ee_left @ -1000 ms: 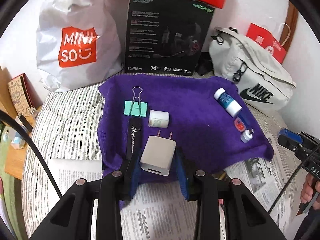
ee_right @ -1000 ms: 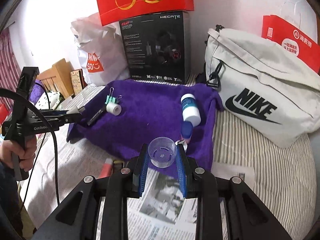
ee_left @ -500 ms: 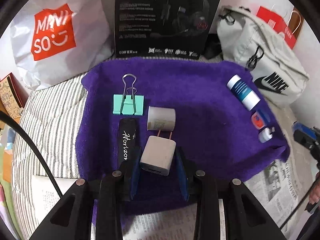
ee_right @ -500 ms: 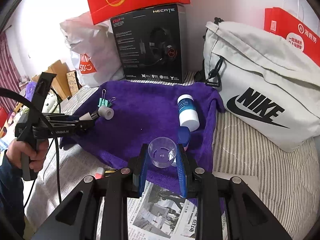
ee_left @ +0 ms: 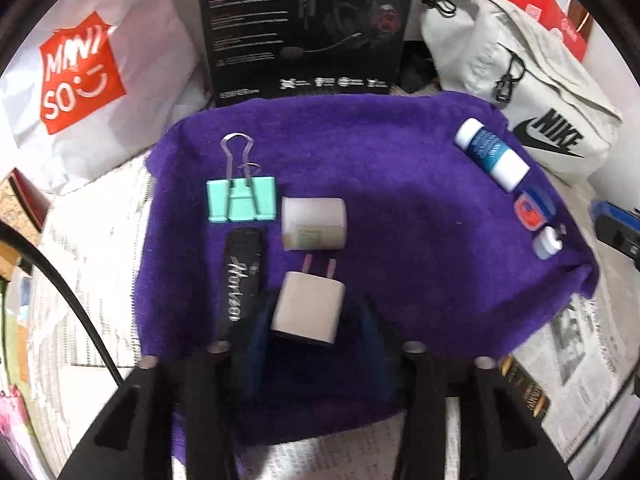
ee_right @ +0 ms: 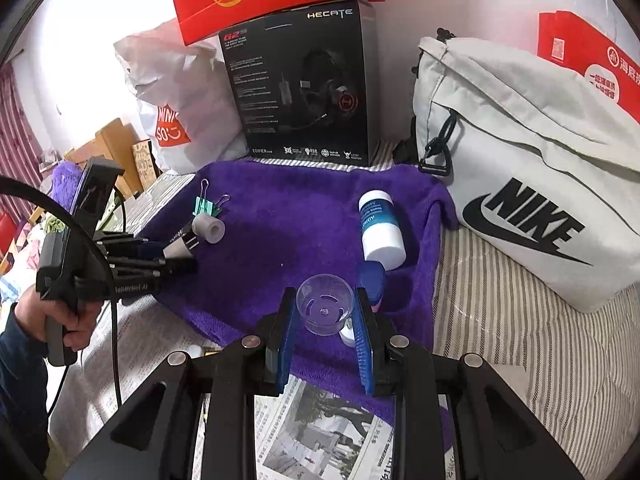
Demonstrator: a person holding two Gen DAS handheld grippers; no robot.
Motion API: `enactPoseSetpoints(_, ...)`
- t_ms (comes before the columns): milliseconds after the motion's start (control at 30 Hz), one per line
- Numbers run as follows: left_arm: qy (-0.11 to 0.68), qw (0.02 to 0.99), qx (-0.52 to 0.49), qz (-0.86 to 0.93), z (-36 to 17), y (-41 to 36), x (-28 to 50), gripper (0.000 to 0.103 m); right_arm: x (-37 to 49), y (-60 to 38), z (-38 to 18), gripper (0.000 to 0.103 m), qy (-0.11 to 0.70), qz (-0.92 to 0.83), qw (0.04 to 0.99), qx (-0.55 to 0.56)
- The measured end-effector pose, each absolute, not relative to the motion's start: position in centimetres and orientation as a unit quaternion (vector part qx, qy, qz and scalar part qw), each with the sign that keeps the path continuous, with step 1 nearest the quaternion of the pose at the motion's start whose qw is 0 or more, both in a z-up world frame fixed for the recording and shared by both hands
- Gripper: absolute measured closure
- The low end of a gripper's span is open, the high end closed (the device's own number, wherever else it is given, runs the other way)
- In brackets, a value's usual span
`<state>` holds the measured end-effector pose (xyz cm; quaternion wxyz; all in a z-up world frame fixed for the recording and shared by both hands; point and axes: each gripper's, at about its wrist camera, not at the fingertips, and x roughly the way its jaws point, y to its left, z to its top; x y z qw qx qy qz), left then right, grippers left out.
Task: Organize rigid objects
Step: 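Place the plug beside the tape roll while the right tool sets the cup by the bottle, then withdraw both tools from the towel toward the pink tube and black box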
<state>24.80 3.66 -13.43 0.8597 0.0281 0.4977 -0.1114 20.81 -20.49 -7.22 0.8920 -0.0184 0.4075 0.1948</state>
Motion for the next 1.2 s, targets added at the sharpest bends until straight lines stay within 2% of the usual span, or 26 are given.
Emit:
enactPoseSetpoints(233,0.502,0.859,0.012,-0.103,-13.0,4.5,23.9,0.049,22.9,-19.5,-6.8,0.076,0.405,0.201,0.892,-0.012)
enactPoseSetpoints(533,0.461,0.884,0.026,-0.07,-9.2,7.5,19.5,0.049,27.6,-17.3,-9.0,0.076,0.427,0.187,0.884,-0.044)
enactPoseSetpoints(867,0.452,0.89,0.009,-0.058,-8.9,10.1,18.6,0.049,30.9,-16.1,-12.3,0.076,0.475,0.158,0.862,-0.078)
enactPoseSetpoints(1200,0.46,0.886,0.003,-0.059,-9.4,10.6,17.8,0.049,31.1,-15.8,-13.0,0.076,0.475,0.146,0.861,-0.107)
